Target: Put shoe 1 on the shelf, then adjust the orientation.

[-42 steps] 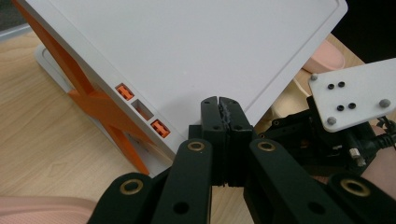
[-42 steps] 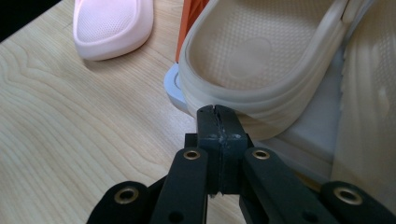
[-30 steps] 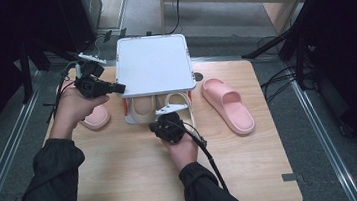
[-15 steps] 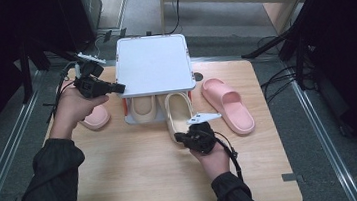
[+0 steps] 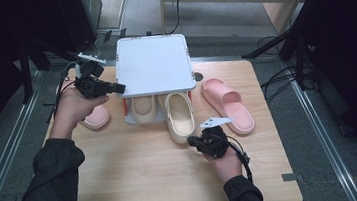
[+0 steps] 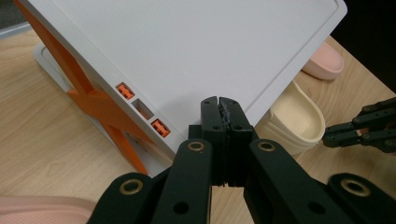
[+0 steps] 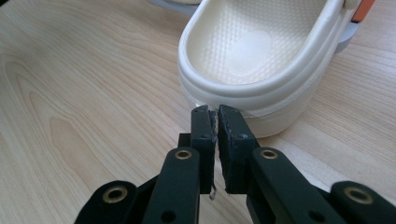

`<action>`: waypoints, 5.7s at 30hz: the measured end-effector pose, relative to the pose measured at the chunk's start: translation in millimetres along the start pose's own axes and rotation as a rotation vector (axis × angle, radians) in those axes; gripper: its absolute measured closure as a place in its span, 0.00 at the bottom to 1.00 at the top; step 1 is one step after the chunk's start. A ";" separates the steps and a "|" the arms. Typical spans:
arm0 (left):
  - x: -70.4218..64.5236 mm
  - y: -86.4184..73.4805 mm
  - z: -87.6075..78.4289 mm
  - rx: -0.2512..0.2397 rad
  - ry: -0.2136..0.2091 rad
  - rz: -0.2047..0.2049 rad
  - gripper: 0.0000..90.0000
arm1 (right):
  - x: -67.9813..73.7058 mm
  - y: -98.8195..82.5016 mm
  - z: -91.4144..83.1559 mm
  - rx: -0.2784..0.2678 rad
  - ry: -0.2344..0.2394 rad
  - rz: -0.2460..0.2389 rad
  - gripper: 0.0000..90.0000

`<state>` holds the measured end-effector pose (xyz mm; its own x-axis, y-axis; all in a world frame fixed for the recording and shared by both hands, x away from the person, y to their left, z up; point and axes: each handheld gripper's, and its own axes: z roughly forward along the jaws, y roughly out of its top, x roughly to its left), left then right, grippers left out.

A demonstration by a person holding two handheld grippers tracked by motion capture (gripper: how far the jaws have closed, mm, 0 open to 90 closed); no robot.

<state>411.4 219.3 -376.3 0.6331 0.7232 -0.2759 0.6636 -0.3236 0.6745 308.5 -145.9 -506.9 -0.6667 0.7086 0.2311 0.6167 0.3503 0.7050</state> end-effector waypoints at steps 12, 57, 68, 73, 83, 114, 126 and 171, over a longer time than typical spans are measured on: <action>0.5 -0.2 -0.2 -0.003 -0.001 0.001 0.99 | -5.4 23.4 20.5 -0.020 -0.017 -0.001 0.80; -5.7 0.4 -15.3 -0.048 -0.024 -0.023 0.63 | -1.3 23.6 -3.5 -0.036 0.100 -0.025 0.56; -6.9 -23.5 -39.3 -0.074 0.023 -0.067 0.51 | -6.7 1.7 -49.8 -0.064 0.139 -0.022 0.48; 0.0 -41.4 -46.8 -0.090 0.056 -0.120 0.49 | -16.6 -6.9 -58.4 -0.079 0.143 -0.005 0.48; 14.1 -70.5 -53.1 -0.111 0.143 -0.162 0.62 | -29.4 3.5 -51.5 -0.090 0.108 0.012 0.49; 118.5 -122.7 -4.8 -0.028 0.350 -0.303 0.98 | -20.6 3.1 -35.5 -0.031 0.109 -0.006 0.49; 136.2 -122.2 13.7 -0.011 0.381 -0.343 0.99 | -20.4 -8.0 -45.5 -0.028 0.073 -0.008 0.49; 148.4 -144.9 -41.6 -0.121 0.385 -0.380 0.47 | -19.4 -4.8 -38.6 0.015 0.091 -0.012 0.49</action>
<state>392.6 398.9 -486.6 0.1515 0.9534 -0.2607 0.7522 0.0599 0.6562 302.3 -185.0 -488.9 -0.7088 0.6462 0.2830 0.6143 0.3682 0.6979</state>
